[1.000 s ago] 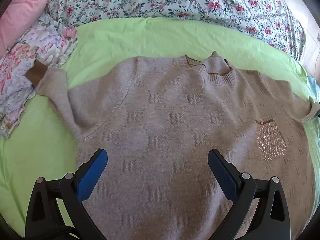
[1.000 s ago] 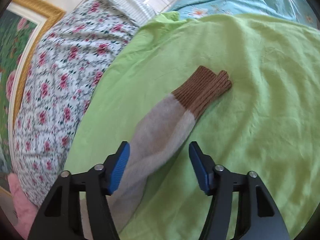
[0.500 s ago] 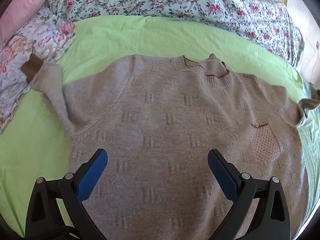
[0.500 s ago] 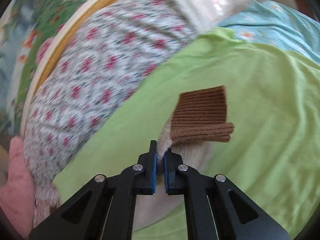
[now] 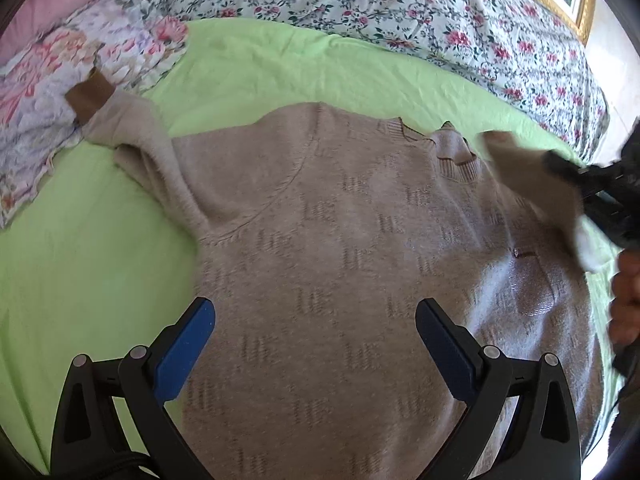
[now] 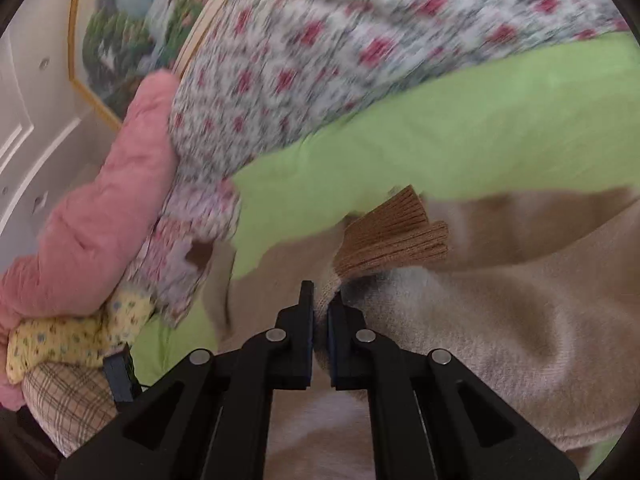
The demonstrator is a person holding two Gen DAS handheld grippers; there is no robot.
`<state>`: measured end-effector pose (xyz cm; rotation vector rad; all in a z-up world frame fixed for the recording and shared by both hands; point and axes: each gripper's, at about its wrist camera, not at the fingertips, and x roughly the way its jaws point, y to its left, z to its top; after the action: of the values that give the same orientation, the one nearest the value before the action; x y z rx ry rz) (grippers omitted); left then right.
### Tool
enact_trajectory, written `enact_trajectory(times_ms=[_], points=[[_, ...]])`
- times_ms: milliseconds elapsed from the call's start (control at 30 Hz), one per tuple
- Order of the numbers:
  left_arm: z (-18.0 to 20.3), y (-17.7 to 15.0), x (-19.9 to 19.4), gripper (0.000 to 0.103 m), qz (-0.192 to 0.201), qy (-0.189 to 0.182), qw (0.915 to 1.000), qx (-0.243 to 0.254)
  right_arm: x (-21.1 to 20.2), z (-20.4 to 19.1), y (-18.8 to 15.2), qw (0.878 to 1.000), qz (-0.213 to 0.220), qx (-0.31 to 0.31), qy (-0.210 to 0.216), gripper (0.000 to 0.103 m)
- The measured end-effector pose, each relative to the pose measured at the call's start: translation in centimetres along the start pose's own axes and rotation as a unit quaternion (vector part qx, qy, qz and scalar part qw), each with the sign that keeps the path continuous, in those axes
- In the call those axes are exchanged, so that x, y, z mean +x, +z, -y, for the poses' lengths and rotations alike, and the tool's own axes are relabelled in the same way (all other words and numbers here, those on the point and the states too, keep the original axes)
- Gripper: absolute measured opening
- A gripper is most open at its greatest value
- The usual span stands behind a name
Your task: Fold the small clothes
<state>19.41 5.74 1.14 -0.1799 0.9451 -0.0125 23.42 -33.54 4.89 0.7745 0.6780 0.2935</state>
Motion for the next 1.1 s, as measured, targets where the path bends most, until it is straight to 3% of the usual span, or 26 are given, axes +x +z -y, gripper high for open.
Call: enact_trajectory(times_ms=[167,367,467,533,600,667,800,967,1033,1067,1100], points=[[-0.6,0.0,-0.2,0.101,0.0,-0.012,0.9999,-0.002,5.5,-1.5,-2.7,0.998,-0.055,0.002,0.014,0.007],[-0.3,0.0,0.5,0.101,-0.012,-0.041,0.999,-0.007,8.0,-1.8,-4.2,0.997,-0.075,0.013,0.028,0.007],[0.2,0.0,1.1,0.101,-0.02,-0.053,0.9984,-0.006,8.7,-1.9,-4.2,0.995,-0.091,0.028,0.043,0.011],[0.7,0.2,1.7,0.101,-0.028,-0.066,0.9974,-0.007,8.3,-1.4,-4.2,0.993,-0.095,0.049,0.057,0.02],[1.4,0.7,2.6,0.101,-0.039,-0.08,0.996,-0.011,7.0,-1.2,-4.1,0.993,-0.076,0.061,0.066,0.039],[2.2,1.3,3.5,0.101,-0.049,-0.103,0.9933,-0.019,5.2,-0.9,-4.1,0.994,-0.052,0.067,0.074,0.05],[5.0,2.7,5.8,0.101,-0.067,-0.127,0.9895,-0.015,1.0,0.8,-4.4,0.993,-0.004,0.099,0.066,0.053],[7.7,4.1,9.0,0.099,-0.058,-0.067,0.996,0.014,-4.7,3.3,-6.2,0.987,0.063,0.145,0.034,0.053],[8.0,4.7,9.1,0.074,-0.043,-0.059,0.9971,0.023,-6.1,3.9,-6.8,0.985,0.078,0.152,0.022,0.053],[7.9,5.0,9.0,0.035,-0.04,-0.065,0.9968,0.024,-6.9,4.2,-7.0,0.984,0.085,0.156,0.015,0.053],[7.6,5.2,8.9,0.018,-0.043,-0.074,0.9962,0.018,-7.4,4.4,-7.2,0.983,0.089,0.159,0.013,0.053]])
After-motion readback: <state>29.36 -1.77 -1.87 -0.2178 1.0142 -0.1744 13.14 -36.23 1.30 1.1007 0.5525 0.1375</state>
